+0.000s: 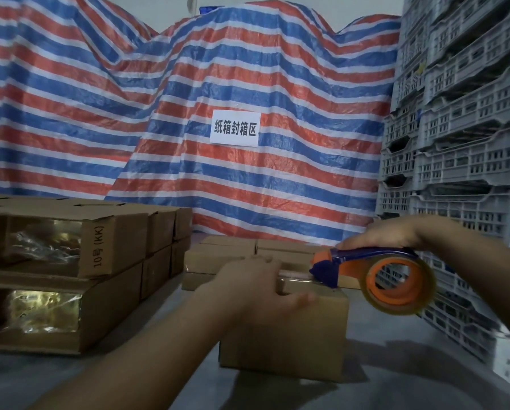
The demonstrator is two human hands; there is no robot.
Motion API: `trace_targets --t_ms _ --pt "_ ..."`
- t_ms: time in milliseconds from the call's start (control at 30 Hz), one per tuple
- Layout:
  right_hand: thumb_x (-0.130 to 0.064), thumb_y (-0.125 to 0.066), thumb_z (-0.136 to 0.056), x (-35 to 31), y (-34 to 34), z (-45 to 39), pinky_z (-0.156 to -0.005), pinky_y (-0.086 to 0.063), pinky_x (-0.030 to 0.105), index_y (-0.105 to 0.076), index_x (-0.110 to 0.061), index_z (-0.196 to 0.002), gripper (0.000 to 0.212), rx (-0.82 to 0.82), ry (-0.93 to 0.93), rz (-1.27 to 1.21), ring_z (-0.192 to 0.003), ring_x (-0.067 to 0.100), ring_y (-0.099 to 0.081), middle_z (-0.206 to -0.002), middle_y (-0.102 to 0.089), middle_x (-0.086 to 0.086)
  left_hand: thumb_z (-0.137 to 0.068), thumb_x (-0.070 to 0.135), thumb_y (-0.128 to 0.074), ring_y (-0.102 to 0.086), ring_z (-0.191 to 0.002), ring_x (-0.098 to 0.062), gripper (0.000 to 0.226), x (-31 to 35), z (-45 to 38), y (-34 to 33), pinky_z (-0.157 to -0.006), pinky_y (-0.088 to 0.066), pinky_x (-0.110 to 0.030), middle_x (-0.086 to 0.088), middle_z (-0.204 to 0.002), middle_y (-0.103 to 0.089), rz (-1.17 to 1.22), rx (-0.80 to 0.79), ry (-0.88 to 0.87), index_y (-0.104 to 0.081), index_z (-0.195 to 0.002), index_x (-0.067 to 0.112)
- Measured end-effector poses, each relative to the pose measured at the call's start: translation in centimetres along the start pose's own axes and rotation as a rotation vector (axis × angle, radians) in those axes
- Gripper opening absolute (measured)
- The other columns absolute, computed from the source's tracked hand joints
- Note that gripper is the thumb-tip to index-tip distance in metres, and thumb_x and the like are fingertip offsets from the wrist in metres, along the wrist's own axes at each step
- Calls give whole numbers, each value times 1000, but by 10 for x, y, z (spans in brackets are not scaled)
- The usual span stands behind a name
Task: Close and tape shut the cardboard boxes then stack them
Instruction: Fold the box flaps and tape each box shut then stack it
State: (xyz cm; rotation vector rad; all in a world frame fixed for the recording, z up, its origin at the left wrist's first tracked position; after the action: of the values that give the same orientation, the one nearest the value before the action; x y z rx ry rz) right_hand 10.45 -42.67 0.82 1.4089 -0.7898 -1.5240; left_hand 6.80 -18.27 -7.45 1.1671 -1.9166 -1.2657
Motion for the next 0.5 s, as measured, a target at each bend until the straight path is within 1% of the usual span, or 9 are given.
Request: trace_targets --t_ms 67,133,200,233,300,333,367,433,500 --pt "-72 -59 -80 2 -1 -1 -71 -54 26 -75 -27 -88 48 3 1 9 -62 14 -66 -76 -73 2 -85 81 -31 -55 -101 -14 67 7 0 -10 -81 -44 -34 0 -119 -59 -7 2 -37 -55 -116 27" --pt "-72 -57 -83 4 -1 -2 -72 -54 27 -74 -27 -87 48 10 -8 9 -62 14 -65 -76 -73 3 -87 79 -29 -54 -102 -14 68 6 1 -16 -83 -43 -34 3 -120 -58 -53 40 -42 -55 -120 27" --pt "-74 -56 -80 3 -1 -1 -66 -53 24 -79 -30 -76 50 -15 -10 14 -57 12 -64 -72 -71 1 -87 80 -28 -55 -99 -13 68 4 1 -16 -84 -45 -33 4 -116 -59 -51 60 -50 -56 -120 28" --pt "-76 -57 -76 3 -1 0 -65 -52 24 -79 -29 -76 52 -21 -6 9 -57 13 -63 -73 -71 1 -87 79 -28 -55 -96 -12 66 3 1 -15 -83 -46 -33 5 -112 -59 -43 61 -56 -56 -118 28" --pt "-77 -63 -69 10 3 1 -71 -52 29 -77 -22 -94 62 16 16 -31 -67 19 -65 -83 -73 9 -87 79 -29 -54 -92 -11 64 3 1 -14 -81 -47 -31 6 -108 -59 -29 54 -65 -56 -117 29" --pt "-76 -65 -69 16 7 2 -75 -53 32 -73 -15 -104 70 35 31 -55 -73 22 -65 -89 -74 13 -87 79 -29 -54 -92 -10 64 3 2 -14 -81 -46 -31 7 -108 -59 -24 54 -67 -56 -118 29" --pt "-73 -65 -72 24 9 5 -76 -53 31 -70 -11 -109 73 42 41 -74 -76 24 -65 -92 -75 15 -87 79 -30 -55 -93 -10 64 4 3 -13 -82 -47 -31 7 -109 -59 -16 56 -67 -56 -118 30" --pt "-71 -63 -77 39 10 12 -71 -53 27 -73 -9 -107 69 14 47 -99 -73 21 -66 -90 -75 10 -87 78 -30 -55 -95 -9 63 4 5 -12 -85 -48 -32 8 -111 -60 5 57 -63 -56 -120 31" --pt "-69 -60 -78 51 6 16 -62 -52 19 -80 -25 -92 50 -14 69 -142 -64 11 -68 -79 -76 -1 -87 79 -30 -55 -95 -9 63 4 4 -11 -86 -48 -32 9 -111 -60 10 68 -65 -56 -120 32"
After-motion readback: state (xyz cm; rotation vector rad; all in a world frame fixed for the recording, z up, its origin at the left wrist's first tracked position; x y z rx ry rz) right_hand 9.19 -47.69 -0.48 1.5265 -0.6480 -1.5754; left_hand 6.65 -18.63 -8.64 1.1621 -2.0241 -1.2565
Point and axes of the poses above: each hand's wrist, its own z-axis away from the middle knuckle, its own y-axis out of the back of the hand, x = y × z, the point moved 4 cm from there along -z, towards the middle knuckle
